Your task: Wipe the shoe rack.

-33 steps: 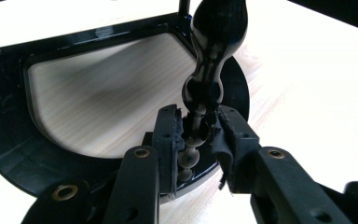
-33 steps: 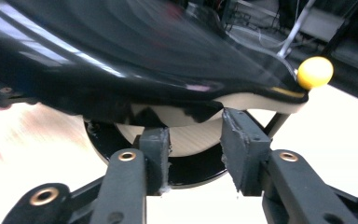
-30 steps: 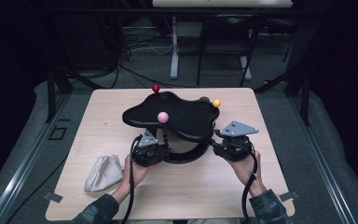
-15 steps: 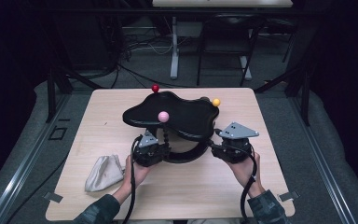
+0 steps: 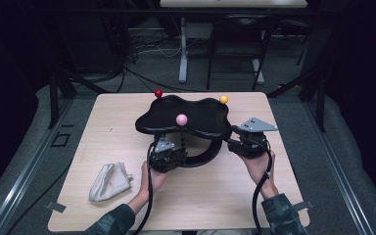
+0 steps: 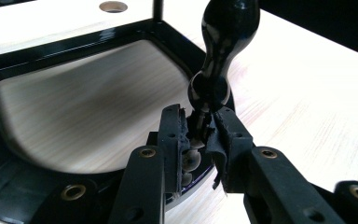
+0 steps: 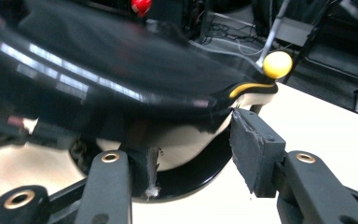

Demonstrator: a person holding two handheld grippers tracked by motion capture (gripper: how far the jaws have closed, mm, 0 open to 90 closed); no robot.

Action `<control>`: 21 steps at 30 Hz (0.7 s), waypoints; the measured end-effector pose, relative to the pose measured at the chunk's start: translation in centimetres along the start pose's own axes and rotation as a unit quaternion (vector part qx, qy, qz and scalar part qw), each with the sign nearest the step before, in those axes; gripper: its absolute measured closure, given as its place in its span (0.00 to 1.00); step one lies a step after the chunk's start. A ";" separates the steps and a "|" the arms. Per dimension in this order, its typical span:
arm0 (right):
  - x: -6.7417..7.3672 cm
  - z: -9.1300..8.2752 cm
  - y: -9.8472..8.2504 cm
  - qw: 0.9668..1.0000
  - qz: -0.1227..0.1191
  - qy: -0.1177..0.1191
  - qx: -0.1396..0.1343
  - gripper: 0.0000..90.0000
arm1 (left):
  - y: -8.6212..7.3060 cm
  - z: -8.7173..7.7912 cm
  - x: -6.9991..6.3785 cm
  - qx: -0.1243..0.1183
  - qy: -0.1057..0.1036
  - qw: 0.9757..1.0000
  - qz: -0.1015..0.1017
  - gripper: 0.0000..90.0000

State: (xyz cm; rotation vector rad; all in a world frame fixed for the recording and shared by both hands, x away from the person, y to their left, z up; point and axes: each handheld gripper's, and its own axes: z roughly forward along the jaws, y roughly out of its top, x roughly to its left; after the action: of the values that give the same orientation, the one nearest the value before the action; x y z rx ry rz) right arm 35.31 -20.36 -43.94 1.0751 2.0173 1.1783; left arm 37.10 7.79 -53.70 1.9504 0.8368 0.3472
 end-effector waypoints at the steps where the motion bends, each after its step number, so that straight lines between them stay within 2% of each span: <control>1: -0.2 0.1 0.1 1.000 0.001 0.000 0.001 0.57 | 0.1 0.2 -0.2 -0.001 0.001 1.000 -0.002 0.83; 3: -0.6 0.2 0.0 1.000 0.007 -0.013 -0.001 0.57 | 0.2 0.6 -0.5 -0.003 -0.001 1.000 -0.002 0.83; 5: -1.2 0.0 -0.2 1.000 0.022 -0.001 -0.005 0.56 | 0.3 1.0 -0.8 -0.003 -0.003 1.000 0.001 0.83; 7: -1.6 -0.4 -0.5 0.999 0.032 -0.001 -0.011 0.55 | 0.5 1.6 -1.3 -0.009 -0.004 1.000 -0.001 0.83; 11: -1.9 -1.2 -1.9 0.998 0.045 -0.010 -0.030 0.51 | 1.1 2.9 -2.3 -0.013 -0.004 1.000 -0.004 0.83; 13: -1.8 -1.6 -2.7 0.998 0.049 -0.022 -0.037 0.50 | 1.2 3.4 -2.7 -0.018 -0.005 1.000 -0.006 0.83; 15: -1.9 -2.0 -3.2 0.997 0.057 -0.016 -0.040 0.50 | 1.2 3.5 -2.9 -0.014 -0.005 1.000 -0.007 0.82; 16: -1.9 -2.2 -3.4 0.998 0.054 -0.018 -0.040 0.50 | 1.2 3.4 -2.8 -0.007 -0.005 1.000 -0.005 0.80; 18: -2.0 -2.4 -3.5 0.998 0.051 -0.015 -0.042 0.49 | 1.0 2.8 -2.6 0.010 -0.003 1.000 0.001 0.67; 20: -2.1 -2.5 -3.5 0.998 0.049 -0.011 -0.045 0.49 | 0.9 1.6 -2.0 0.021 -0.007 1.000 0.019 0.60; 21: -2.2 -2.5 -3.3 0.998 0.047 -0.008 -0.042 0.49 | 0.7 0.9 -1.7 0.026 -0.008 0.999 0.022 0.56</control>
State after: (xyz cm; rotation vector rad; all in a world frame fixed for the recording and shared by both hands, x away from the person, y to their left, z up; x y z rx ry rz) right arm 33.28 -24.29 -45.58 1.1448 1.9051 1.2868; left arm 36.67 5.81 -53.39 2.0194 0.8020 0.3384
